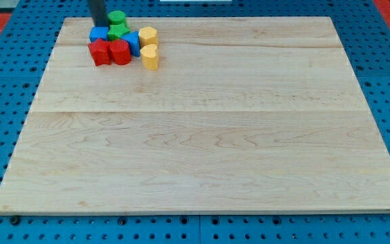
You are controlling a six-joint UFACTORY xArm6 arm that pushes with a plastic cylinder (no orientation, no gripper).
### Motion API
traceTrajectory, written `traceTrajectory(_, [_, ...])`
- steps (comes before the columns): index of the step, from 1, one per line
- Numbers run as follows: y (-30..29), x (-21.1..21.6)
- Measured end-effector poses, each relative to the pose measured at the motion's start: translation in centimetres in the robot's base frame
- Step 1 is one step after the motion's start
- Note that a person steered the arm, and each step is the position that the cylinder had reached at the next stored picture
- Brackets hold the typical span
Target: Separate the green circle from the blue cube
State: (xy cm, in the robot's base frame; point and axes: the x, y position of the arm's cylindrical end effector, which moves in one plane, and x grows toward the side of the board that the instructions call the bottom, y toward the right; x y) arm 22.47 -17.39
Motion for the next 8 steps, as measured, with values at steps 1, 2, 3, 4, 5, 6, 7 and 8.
traceTrajectory(1, [-2.4,-1.6])
traceTrajectory(2, [-3.7,-3.3])
traceTrajectory(3, [-2.7,-3.4])
traceTrajectory(4, [9.5,-2.8])
traceTrajectory(5, [21.6,4.0])
traceTrajectory(6, [23.7,12.5])
traceTrajectory(7, [18.8,16.3])
traceTrajectory(8, [4.1,16.8])
